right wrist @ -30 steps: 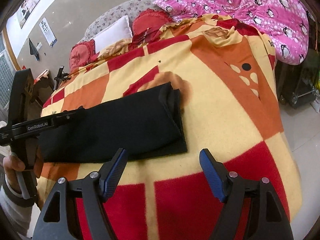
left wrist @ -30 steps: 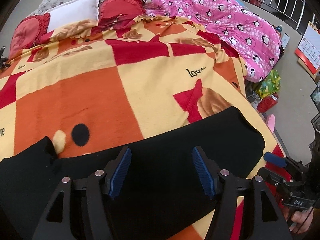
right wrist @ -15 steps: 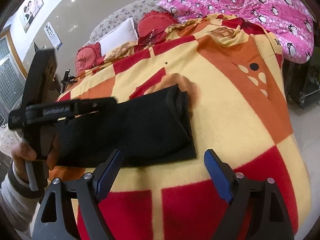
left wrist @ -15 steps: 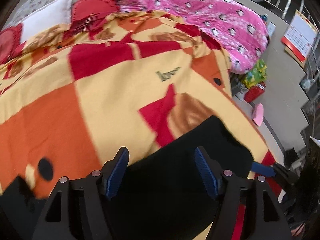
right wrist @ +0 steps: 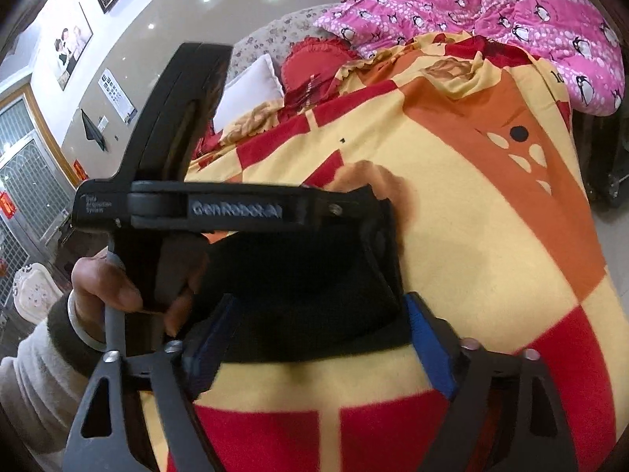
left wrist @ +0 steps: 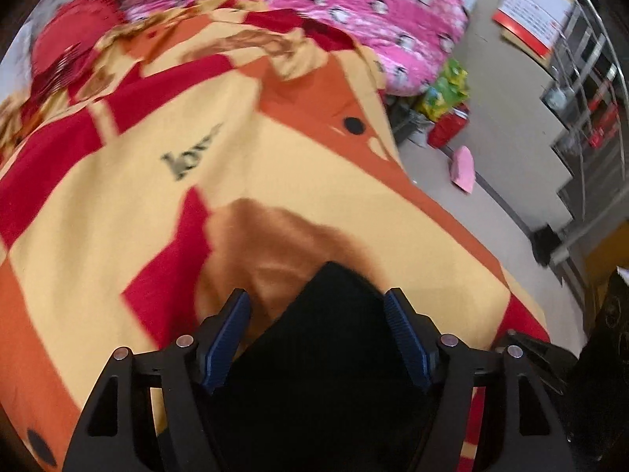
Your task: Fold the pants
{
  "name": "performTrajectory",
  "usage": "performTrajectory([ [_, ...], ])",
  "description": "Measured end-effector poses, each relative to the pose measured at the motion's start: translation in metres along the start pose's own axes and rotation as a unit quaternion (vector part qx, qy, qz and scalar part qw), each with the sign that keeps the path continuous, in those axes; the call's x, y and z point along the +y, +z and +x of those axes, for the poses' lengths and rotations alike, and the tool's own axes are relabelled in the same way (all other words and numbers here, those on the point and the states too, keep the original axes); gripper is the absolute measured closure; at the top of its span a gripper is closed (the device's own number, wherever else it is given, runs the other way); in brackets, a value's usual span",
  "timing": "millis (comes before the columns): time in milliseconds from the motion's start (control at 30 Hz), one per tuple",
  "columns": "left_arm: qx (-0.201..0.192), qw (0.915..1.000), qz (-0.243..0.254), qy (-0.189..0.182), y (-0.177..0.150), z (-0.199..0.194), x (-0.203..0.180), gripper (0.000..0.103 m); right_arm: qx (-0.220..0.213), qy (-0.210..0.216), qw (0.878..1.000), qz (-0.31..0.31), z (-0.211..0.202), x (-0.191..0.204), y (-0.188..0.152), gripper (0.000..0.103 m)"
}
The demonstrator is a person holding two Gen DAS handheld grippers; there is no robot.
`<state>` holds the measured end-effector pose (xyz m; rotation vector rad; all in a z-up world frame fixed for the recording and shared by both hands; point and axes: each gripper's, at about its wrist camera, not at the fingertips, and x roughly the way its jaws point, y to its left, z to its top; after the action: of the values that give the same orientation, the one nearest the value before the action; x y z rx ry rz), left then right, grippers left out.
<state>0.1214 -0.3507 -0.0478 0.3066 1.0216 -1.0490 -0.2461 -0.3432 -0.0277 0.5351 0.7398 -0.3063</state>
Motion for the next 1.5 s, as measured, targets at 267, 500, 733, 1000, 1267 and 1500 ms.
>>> performTrajectory([
  [267, -0.016, 0.9995, 0.029, -0.002, -0.002, -0.002, -0.017, 0.089, 0.015, 0.025, 0.999, 0.031, 0.012, -0.005, 0.011, 0.082],
  [500, -0.090, 0.9957, -0.001, -0.024, -0.008, -0.087, 0.003, 0.093, -0.020, 0.046, 0.999, -0.012, -0.016, 0.038, 0.032, 0.085],
  [733, -0.143, 0.9884, -0.051, -0.003, -0.061, -0.181, 0.044, 0.092, -0.030, 0.078, 0.991, -0.103, -0.024, 0.127, 0.048, 0.085],
  [1000, -0.144, 0.9691, -0.183, 0.081, -0.181, -0.231, 0.117, 0.084, 0.053, 0.139, 0.971, -0.188, 0.035, 0.213, 0.009, 0.085],
  [1267, -0.154, 0.9467, -0.266, 0.095, -0.252, -0.249, 0.136, 0.058, 0.137, 0.182, 0.961, -0.155, 0.087, 0.218, -0.019, 0.052],
  [1500, -0.155, 0.9477, -0.272, 0.063, -0.265, -0.233, 0.122, 0.041, 0.048, 0.100, 0.989, -0.099, 0.046, 0.152, 0.018, 0.039],
])
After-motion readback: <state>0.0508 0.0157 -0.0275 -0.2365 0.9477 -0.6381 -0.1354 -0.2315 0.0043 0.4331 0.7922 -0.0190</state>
